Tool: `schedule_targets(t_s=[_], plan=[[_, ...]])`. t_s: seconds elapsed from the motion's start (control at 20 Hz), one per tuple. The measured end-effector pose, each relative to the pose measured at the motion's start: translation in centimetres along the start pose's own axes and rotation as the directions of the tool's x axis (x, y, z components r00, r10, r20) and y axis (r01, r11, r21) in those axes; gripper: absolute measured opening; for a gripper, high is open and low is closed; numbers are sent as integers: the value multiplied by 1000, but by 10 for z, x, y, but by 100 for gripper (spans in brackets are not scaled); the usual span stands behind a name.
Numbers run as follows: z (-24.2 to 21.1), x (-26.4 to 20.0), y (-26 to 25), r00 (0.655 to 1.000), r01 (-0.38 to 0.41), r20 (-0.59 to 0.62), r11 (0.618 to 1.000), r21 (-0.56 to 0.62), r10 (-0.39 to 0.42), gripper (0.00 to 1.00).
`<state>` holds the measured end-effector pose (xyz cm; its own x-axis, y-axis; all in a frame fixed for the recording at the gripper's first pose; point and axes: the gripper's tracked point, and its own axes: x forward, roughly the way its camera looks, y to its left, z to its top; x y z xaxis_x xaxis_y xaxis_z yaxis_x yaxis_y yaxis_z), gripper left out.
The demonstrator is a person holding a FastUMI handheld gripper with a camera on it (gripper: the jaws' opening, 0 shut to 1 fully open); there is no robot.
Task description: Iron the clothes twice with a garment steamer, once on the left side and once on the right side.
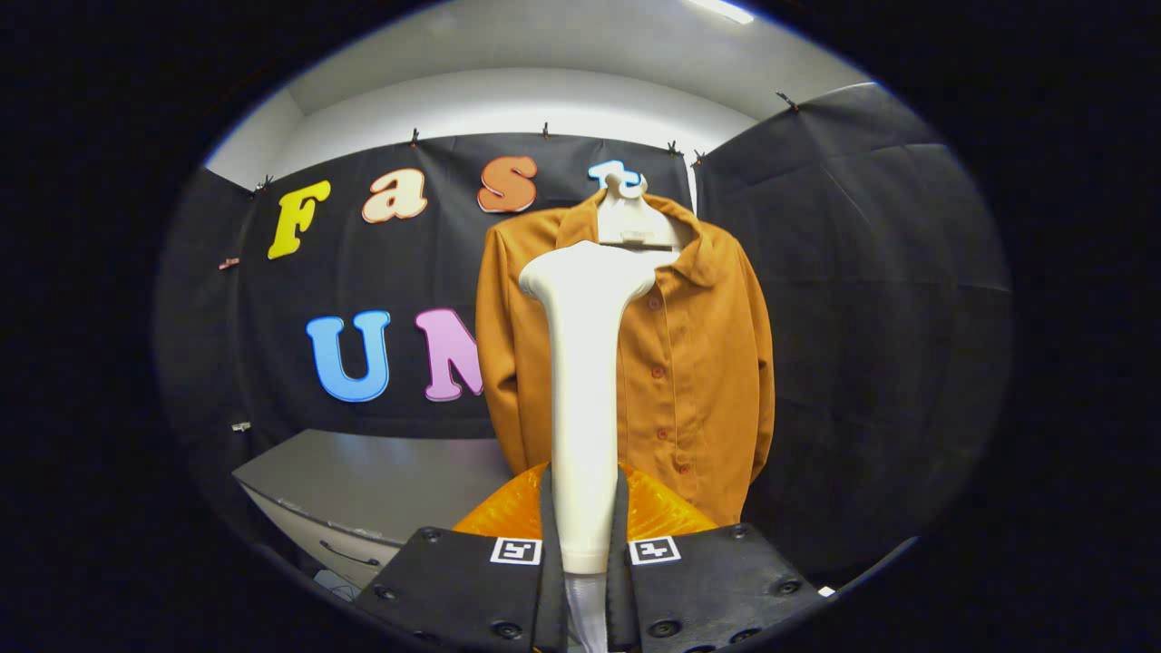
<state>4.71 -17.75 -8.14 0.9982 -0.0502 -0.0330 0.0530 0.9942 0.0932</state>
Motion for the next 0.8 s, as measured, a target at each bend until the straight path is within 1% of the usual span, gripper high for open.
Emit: schedule_targets(t_s=[0.2,0.35,0.45,0.6,0.8], plan=[[62,-11,-1,992,-13,124,1000,-3,13,20],[87,-9,-13,985,-14,174,1000,-5,15,20],[91,-3,-29,983,2,184,1000,-5,-1,20],[90,13,-62,982,50,184,999,17,-52,20],[69,40,-109,981,123,145,991,49,-129,20]])
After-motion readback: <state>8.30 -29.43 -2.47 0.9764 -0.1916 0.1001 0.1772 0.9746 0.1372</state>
